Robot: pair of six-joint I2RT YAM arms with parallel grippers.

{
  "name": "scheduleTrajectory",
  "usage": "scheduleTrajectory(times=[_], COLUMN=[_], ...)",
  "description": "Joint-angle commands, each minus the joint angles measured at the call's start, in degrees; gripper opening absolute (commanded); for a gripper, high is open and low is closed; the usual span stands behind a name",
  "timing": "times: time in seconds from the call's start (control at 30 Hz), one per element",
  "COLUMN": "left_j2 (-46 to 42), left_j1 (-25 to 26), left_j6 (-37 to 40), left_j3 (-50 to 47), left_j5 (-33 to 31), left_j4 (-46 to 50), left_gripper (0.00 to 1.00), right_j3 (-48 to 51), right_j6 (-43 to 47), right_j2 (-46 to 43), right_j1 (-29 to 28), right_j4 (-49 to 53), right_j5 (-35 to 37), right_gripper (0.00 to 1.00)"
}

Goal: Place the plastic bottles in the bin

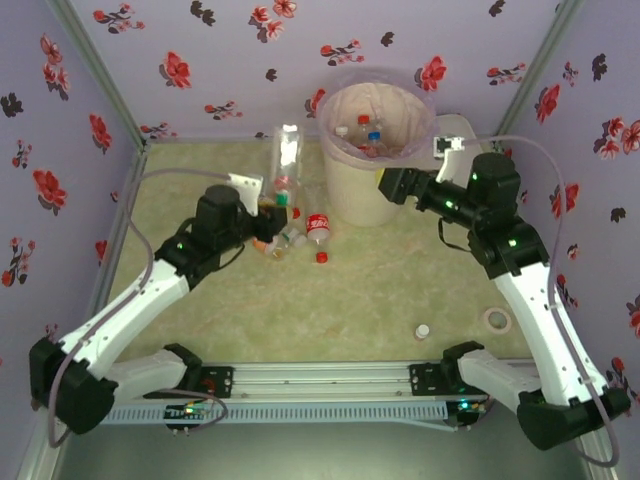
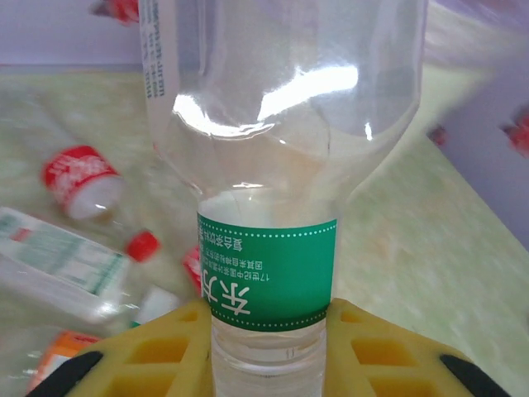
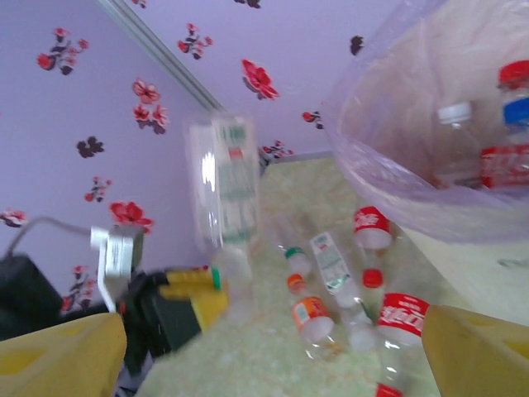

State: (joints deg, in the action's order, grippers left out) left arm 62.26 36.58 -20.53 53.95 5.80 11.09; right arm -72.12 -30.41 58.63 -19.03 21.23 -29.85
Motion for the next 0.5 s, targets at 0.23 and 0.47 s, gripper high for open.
scheduleTrajectory(times=[0.23, 0.47], left_j2=[-0.5, 0.8], left_j1=[12.5, 13.6], left_j6=[5.7, 6.9], left_j3=[-3.7, -2.1], left_j5=[4.4, 6.6], left_j4=[-5.6, -5.8], left_gripper=[0.0, 0.0], right_j3=[-6.9, -10.3], right_j6=[0.6, 7.9], right_j2=[9.9, 12.4], right_j1=[-9.3, -9.1], right_j4=[-5.2, 5.6], right_j5=[-2.8, 4.9], right_gripper=[1.0, 1.0])
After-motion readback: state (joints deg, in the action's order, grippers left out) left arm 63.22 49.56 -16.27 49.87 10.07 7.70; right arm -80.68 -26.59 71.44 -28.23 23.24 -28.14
